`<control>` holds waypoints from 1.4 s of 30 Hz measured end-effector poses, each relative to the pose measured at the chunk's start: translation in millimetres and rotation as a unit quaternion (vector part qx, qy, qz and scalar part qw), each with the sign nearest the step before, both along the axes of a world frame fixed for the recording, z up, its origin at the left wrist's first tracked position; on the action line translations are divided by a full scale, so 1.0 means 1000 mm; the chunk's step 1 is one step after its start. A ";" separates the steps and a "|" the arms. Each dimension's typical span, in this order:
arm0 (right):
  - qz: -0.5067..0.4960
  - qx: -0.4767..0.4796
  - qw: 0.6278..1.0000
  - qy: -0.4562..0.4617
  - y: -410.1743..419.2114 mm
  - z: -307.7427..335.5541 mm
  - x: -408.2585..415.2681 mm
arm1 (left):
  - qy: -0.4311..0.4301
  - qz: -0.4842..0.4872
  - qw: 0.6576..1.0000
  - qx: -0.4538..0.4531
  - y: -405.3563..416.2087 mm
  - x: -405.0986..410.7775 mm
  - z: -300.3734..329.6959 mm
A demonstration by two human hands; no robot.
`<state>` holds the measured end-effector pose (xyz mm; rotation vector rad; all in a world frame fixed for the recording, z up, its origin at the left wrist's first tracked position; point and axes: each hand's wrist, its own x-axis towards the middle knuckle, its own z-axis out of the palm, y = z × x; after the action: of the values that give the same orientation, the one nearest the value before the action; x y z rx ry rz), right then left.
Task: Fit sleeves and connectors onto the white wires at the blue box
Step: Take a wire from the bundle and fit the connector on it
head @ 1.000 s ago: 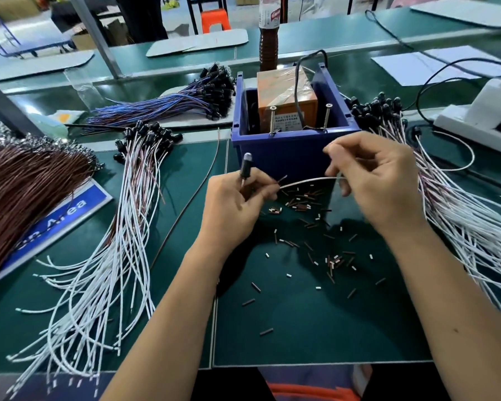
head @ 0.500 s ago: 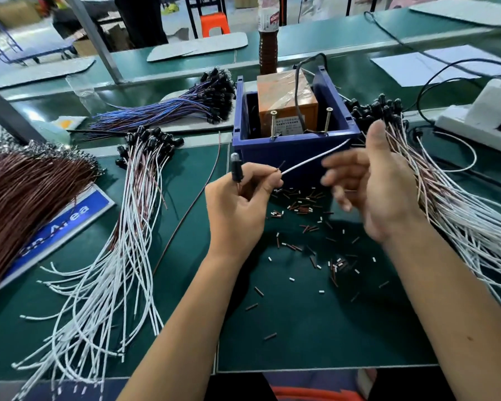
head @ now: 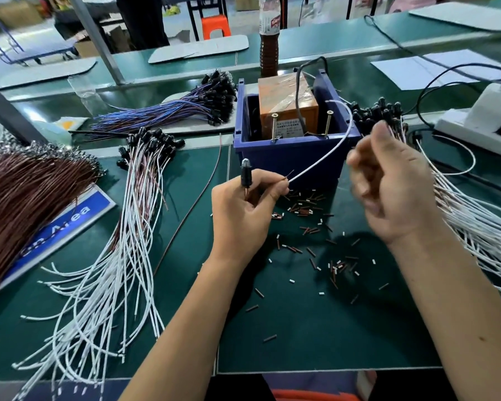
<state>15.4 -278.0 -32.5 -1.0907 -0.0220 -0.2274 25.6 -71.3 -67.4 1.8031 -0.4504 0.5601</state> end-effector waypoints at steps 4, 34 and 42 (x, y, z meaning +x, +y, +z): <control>0.012 -0.090 0.994 0.054 0.018 -0.002 0.000 | -0.003 -0.006 1.000 0.007 0.002 0.000 0.001; 0.212 -0.255 0.943 0.016 0.034 -0.016 -0.007 | 0.219 -0.208 0.919 -0.253 -0.014 0.011 0.029; 0.177 -0.165 0.970 0.022 0.018 -0.010 -0.004 | 0.356 -0.316 0.821 -0.314 0.005 0.010 0.024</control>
<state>11.2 -260.5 -42.0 -1.4010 -0.2206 0.1287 35.6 -66.5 -43.7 1.0046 -0.2607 -0.4135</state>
